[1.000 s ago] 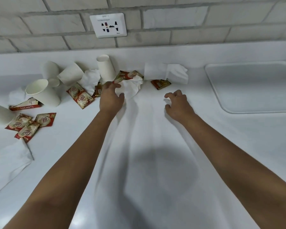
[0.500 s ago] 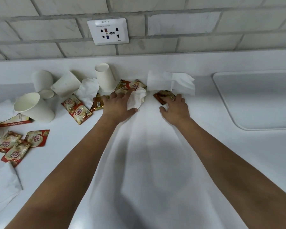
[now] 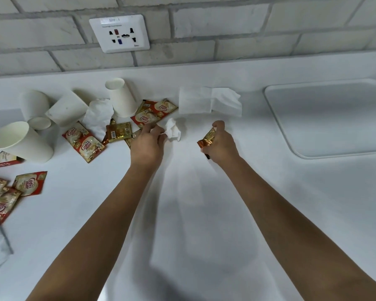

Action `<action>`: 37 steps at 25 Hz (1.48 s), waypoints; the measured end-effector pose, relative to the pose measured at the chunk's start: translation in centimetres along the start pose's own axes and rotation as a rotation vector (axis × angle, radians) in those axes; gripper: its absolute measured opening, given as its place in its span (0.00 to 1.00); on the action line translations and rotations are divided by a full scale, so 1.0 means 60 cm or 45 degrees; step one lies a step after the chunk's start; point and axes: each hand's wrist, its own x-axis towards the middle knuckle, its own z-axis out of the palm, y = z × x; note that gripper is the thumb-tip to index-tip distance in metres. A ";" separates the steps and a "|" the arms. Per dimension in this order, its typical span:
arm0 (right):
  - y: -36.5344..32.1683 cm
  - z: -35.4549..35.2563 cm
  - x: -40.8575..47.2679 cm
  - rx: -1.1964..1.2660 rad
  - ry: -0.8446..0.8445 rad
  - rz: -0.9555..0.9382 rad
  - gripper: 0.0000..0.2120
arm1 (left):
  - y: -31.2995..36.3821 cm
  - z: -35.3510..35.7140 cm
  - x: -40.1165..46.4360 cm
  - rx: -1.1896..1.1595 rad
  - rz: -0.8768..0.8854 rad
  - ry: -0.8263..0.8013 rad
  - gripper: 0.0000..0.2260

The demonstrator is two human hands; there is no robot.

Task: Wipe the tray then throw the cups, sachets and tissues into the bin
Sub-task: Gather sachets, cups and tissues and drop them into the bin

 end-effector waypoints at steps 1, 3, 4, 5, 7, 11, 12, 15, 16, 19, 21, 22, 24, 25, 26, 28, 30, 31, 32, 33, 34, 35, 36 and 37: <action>0.007 -0.004 -0.011 0.071 0.014 -0.003 0.27 | 0.014 -0.008 -0.008 -0.088 -0.036 0.030 0.12; 0.026 -0.022 -0.040 0.253 0.078 0.003 0.15 | 0.054 -0.026 -0.033 -0.360 -0.122 0.095 0.11; 0.039 -0.037 -0.061 0.400 0.096 0.018 0.09 | 0.079 -0.035 -0.047 -0.519 -0.176 0.096 0.10; 0.051 -0.053 -0.080 0.560 0.099 0.036 0.08 | 0.102 -0.042 -0.060 -0.667 -0.223 0.076 0.08; 0.085 -0.088 -0.121 0.747 0.150 0.048 0.13 | 0.148 -0.042 -0.089 -0.904 -0.287 -0.043 0.06; 0.169 -0.171 -0.208 0.770 0.326 0.092 0.11 | 0.252 -0.014 -0.165 -1.262 -0.466 -0.459 0.10; 0.195 -0.193 -0.231 0.769 0.379 0.114 0.10 | 0.285 -0.008 -0.189 -1.302 -0.451 -0.551 0.11; 0.265 -0.239 -0.283 0.710 0.487 0.176 0.06 | 0.369 0.001 -0.246 -1.354 -0.402 -0.704 0.10; 0.292 -0.257 -0.306 0.717 0.522 0.203 0.04 | 0.402 0.004 -0.268 -1.383 -0.383 -0.750 0.08; 0.380 -0.312 -0.384 0.762 0.635 0.222 0.06 | 0.504 0.017 -0.348 -1.433 -0.309 -0.879 0.09; 0.442 -0.346 -0.438 0.752 0.735 0.244 0.11 | 0.570 0.025 -0.405 -1.391 -0.285 -0.969 0.09; 0.478 -0.365 -0.469 0.741 0.790 0.254 0.11 | 0.605 0.029 -0.438 -1.364 -0.282 -1.020 0.09; 0.537 -0.392 -0.517 0.736 0.908 0.286 0.11 | 0.659 0.034 -0.488 -1.337 -0.266 -1.102 0.08; 0.567 -0.406 -0.543 0.743 0.978 0.305 0.11 | 0.685 0.038 -0.516 -1.327 -0.256 -1.152 0.08; 0.601 -0.418 -0.570 0.751 1.033 0.332 0.12 | 0.709 0.047 -0.545 -1.318 -0.249 -1.214 0.08; 0.676 -0.438 -0.630 0.730 1.116 0.419 0.13 | 0.760 0.076 -0.611 -1.301 -0.222 -1.360 0.09; 0.755 -0.435 -0.680 0.714 1.137 0.571 0.09 | 0.789 0.123 -0.670 -1.215 -0.240 -1.466 0.09; 0.787 -0.425 -0.698 0.711 1.128 0.659 0.07 | 0.793 0.150 -0.694 -1.139 -0.267 -1.502 0.08; 0.818 -0.412 -0.714 0.709 1.116 0.749 0.06 | 0.796 0.182 -0.717 -1.049 -0.299 -1.539 0.07; 0.847 -0.396 -0.725 0.703 1.096 0.825 0.05 | 0.797 0.215 -0.737 -0.946 -0.336 -1.558 0.07; 0.867 -0.380 -0.732 0.694 1.056 0.885 0.06 | 0.795 0.245 -0.753 -0.841 -0.371 -1.557 0.08; 0.886 -0.362 -0.734 0.683 0.998 0.935 0.06 | 0.794 0.273 -0.768 -0.733 -0.392 -1.541 0.10; 0.902 -0.346 -0.735 0.680 0.935 0.976 0.06 | 0.795 0.302 -0.781 -0.628 -0.396 -1.518 0.12; 0.914 -0.330 -0.735 0.684 0.878 1.008 0.06 | 0.796 0.320 -0.790 -0.524 -0.388 -1.501 0.12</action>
